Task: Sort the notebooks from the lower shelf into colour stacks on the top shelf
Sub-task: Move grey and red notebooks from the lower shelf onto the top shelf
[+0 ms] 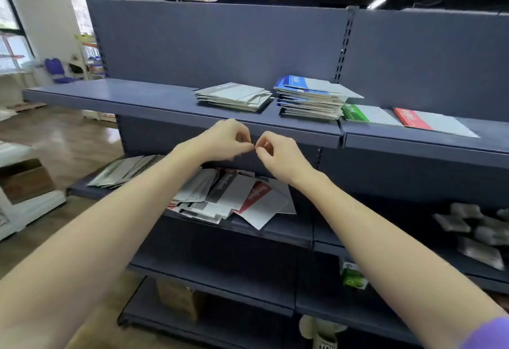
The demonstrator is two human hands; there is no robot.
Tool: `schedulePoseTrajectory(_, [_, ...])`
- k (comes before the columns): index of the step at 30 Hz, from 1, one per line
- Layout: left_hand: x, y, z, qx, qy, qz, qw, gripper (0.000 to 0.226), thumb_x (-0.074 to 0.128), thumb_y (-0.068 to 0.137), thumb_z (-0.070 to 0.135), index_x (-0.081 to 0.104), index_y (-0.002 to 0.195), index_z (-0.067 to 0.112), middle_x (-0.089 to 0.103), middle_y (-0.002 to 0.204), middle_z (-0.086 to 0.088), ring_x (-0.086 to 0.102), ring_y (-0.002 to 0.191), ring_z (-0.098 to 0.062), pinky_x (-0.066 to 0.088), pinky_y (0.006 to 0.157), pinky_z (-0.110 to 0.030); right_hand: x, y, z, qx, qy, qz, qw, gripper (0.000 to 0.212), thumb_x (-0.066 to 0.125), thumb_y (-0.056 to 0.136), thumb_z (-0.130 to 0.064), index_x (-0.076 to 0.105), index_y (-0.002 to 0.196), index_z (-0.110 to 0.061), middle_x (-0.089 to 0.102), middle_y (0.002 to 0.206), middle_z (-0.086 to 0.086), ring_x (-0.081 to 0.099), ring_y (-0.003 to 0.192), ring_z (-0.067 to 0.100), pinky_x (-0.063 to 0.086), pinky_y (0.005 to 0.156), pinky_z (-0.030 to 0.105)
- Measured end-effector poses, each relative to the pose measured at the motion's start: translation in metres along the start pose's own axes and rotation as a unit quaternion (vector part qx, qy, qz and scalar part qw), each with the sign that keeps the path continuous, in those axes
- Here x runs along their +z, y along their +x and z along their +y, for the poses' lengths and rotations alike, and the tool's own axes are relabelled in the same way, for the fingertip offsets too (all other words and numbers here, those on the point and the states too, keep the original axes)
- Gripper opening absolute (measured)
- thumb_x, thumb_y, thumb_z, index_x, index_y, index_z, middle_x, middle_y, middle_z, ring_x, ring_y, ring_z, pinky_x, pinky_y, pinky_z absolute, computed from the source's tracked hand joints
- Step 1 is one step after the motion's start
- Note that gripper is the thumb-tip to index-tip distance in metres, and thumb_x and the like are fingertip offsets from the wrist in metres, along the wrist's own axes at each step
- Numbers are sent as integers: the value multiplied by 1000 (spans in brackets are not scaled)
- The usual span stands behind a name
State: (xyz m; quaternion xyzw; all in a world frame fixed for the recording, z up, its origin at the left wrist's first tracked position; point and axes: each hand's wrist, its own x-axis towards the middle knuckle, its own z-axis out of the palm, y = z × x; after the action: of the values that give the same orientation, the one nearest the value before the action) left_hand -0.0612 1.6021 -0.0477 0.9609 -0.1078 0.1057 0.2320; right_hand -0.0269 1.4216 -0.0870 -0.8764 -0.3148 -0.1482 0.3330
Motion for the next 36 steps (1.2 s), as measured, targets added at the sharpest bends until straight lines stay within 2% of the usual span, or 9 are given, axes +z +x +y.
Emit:
schedulePoseTrajectory(2, [28, -12, -15, -16, 33, -18, 999, 7, 64, 88, 33, 68, 86, 27, 66, 82, 10, 65, 79, -16, 55, 78, -36, 16, -21, 13, 32, 0, -33, 999, 11, 52, 96, -19, 62, 97, -16, 64, 88, -4, 58, 83, 17, 49, 75, 34])
schedulePoseTrajectory(7, [86, -41, -66, -78, 24, -83, 993, 1, 62, 90, 32, 63, 91, 32, 64, 91, 11, 63, 86, -13, 55, 83, -40, 58, -57, 51, 131, -13, -108, 985, 12, 49, 93, -15, 60, 95, -15, 65, 93, -1, 61, 86, 21, 53, 79, 40])
schedulePoseTrajectory(13, [122, -41, -104, -112, 36, -111, 987, 28, 56, 93, 25, 60, 121, 20, 55, 109, 8, 56, 103, -16, 47, 89, -32, 104, -70, 72, 191, -19, -155, 969, 16, 45, 89, -11, 58, 97, -15, 64, 100, 1, 60, 90, 22, 52, 80, 37])
schedulePoseTrajectory(25, [119, 10, -227, -113, 80, -140, 980, 36, 53, 85, 25, 63, 120, 23, 65, 121, -7, 60, 111, -32, 52, 90, -41, 188, 5, 80, 280, -31, -146, 948, 16, 48, 93, -14, 60, 104, -14, 63, 106, 6, 59, 95, 25, 49, 79, 33])
schedulePoseTrajectory(28, [114, 20, -248, -82, 83, -150, 982, 32, 53, 91, 27, 59, 122, 23, 64, 121, -8, 61, 104, -30, 53, 85, -40, 211, 27, 81, 318, -66, -149, 934, 27, 51, 94, -21, 61, 116, -9, 64, 111, 12, 61, 101, 31, 50, 82, 34])
schedulePoseTrajectory(31, [118, 27, -263, -49, 46, -199, 978, 54, 60, 91, 48, 51, 139, 25, 56, 139, 0, 56, 120, -23, 49, 98, -40, 230, 40, 86, 402, -77, -151, 900, 32, 51, 97, -34, 64, 112, -9, 64, 107, 10, 61, 96, 27, 48, 81, 30])
schedulePoseTrajectory(33, [123, 29, -269, -45, 10, -293, 955, 84, 70, 80, 61, 36, 151, 29, 42, 152, 4, 45, 136, -20, 40, 110, -38, 241, 47, 91, 435, -64, -148, 886, 31, 49, 99, -42, 61, 102, -14, 64, 105, 10, 60, 95, 26, 42, 76, 28])
schedulePoseTrajectory(35, [132, 31, -275, -32, 21, -363, 931, 105, 78, 73, 59, 21, 156, 30, 31, 160, 3, 35, 144, -19, 31, 117, -37, 251, 53, 94, 461, -33, -137, 876, 29, 49, 100, -42, 58, 99, -15, 66, 107, 11, 62, 97, 27, 44, 76, 28])
schedulePoseTrajectory(36, [136, 31, -278, -14, 46, -357, 933, 107, 80, 73, 57, 18, 157, 31, 30, 161, 3, 32, 145, -19, 30, 117, -38, 255, 55, 95, 474, -11, -123, 872, 27, 50, 100, -40, 59, 100, -14, 66, 106, 11, 63, 96, 26, 45, 76, 29])
